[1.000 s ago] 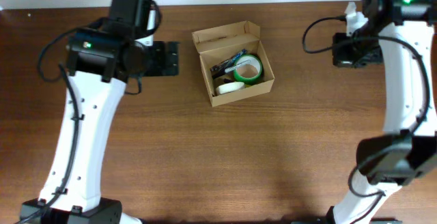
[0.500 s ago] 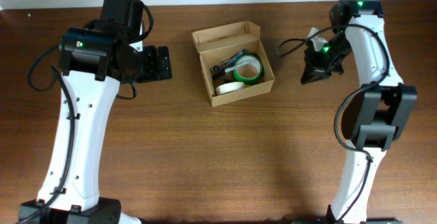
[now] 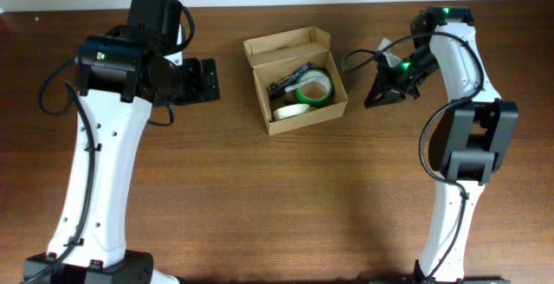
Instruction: Pack container
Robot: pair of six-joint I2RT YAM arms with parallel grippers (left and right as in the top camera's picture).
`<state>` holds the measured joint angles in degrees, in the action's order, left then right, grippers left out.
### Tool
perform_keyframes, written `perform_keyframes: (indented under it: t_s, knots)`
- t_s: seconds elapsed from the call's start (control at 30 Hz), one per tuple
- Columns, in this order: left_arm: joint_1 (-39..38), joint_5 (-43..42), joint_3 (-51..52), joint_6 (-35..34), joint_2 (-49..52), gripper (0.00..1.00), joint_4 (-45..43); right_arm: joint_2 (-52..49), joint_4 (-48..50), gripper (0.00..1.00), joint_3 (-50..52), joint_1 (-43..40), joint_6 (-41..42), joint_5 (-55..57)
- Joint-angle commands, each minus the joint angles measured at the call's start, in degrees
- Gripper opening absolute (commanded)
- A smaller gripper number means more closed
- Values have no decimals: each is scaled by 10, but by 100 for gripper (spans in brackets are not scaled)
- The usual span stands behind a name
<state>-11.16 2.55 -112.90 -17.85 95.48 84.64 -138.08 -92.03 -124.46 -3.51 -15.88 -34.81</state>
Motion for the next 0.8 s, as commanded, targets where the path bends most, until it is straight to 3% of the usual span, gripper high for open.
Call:
perform_keyframes:
  t_s: [0.0, 0.17, 0.27, 0.5, 0.77]
  knots:
    - [1, -26, 4, -8, 0, 100, 1, -6, 16, 4, 2, 17, -26, -16]
    - [1, 7, 4, -9, 0, 99, -7, -7, 68, 4, 2, 23, 56, 93]
    - [1, 51, 15, -10, 2, 100, -41, -7, 77, 4, 2, 23, 59, 128]
    - [3, 55, 99, -10, 12, 99, -181, -7, 88, 4, 2, 23, 59, 152]
    - [36, 52, 166, -10, 104, 100, -268, -6, 106, 4, 2, 23, 59, 167]
